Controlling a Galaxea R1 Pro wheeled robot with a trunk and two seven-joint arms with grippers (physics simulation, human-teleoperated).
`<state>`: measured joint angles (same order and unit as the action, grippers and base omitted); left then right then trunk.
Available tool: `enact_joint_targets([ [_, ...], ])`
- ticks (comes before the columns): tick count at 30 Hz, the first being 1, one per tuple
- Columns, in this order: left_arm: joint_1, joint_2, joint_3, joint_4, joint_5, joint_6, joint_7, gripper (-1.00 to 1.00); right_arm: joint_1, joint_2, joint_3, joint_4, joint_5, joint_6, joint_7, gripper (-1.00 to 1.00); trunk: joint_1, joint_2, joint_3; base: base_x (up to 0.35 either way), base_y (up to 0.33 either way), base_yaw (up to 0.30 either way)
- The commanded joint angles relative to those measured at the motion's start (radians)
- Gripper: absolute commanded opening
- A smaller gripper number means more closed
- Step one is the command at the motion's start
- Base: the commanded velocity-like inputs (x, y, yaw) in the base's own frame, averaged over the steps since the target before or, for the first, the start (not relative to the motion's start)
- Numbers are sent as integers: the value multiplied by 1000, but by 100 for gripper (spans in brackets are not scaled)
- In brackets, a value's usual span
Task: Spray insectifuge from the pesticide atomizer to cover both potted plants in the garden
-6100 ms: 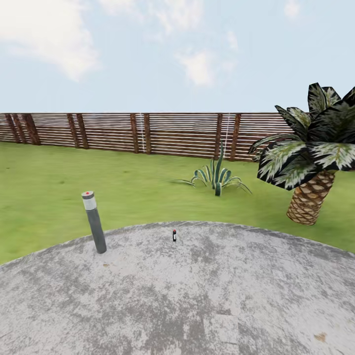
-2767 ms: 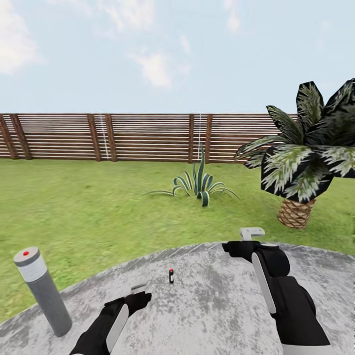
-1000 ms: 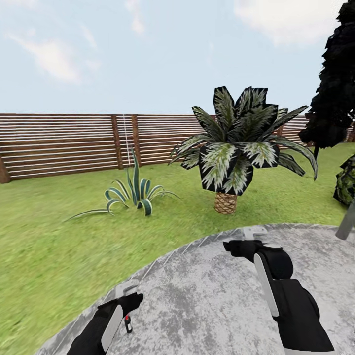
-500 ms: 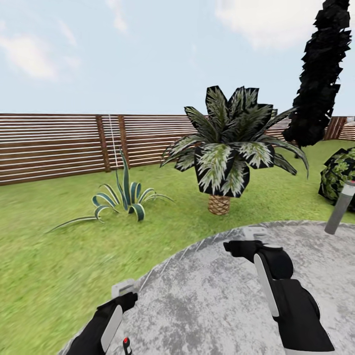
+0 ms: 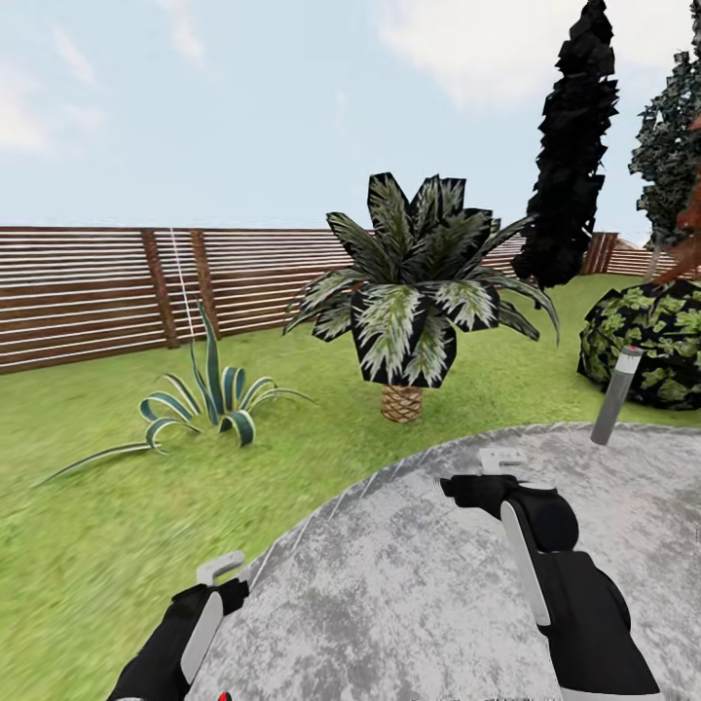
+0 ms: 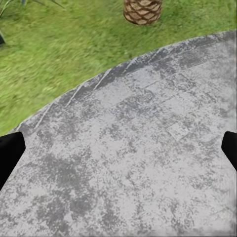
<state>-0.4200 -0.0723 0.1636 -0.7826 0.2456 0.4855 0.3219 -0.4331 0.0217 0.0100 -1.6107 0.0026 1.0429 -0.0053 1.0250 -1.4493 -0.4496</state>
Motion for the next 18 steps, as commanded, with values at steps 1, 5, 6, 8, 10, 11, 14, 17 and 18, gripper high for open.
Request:
enact_joint_targets([
  [1, 1, 0, 9, -9, 12, 10, 9, 100, -1, 0, 0, 0, 1, 4, 0, 100, 0, -1, -1, 0, 1, -272],
  [5, 6, 4, 31, -32, 12, 47, 16, 100, -1, 0, 0, -1, 1, 4, 0, 100, 15, -29, -12, 0, 0, -234],
  [6, 6, 7, 32, -33, 12, 49, 15, 100, -1, 0, 1, -1, 0, 4, 1, 100, 19, -36, -14, 0, 0, -129],
  [8, 7, 17, 35, -33, 13, 54, 13, 100, -1, 0, 1, 0, -1, 4, 1, 100, 27, -50, -20, 0, 0, -74],
  [10, 7, 24, 35, -30, 14, 53, 9, 100, -1, 0, 1, 0, -3, 4, 1, 100, 34, -64, -27, 0, 0, -48],
  [11, 7, 26, 35, -29, 14, 52, 4, 100, -2, -1, 2, 0, -4, 4, 1, 100, 38, -71, -30, 0, 0, -34],
  [14, 7, 32, 36, -26, 14, 51, -9, 100, -3, -3, 2, 3, -7, 4, 2, 100, 50, -92, -39, 0, 0, -24],
  [17, 7, 44, 36, -20, 16, 38, -18, 100, -2, -1, 8, 2, -10, 4, 3, 100, 61, -113, -48, 0, 0, -11],
  [18, 7, 46, 35, -17, 16, 31, -19, 100, -2, -1, 12, 1, -10, 4, 3, 100, 65, -120, -51, 0, 0, -6],
])
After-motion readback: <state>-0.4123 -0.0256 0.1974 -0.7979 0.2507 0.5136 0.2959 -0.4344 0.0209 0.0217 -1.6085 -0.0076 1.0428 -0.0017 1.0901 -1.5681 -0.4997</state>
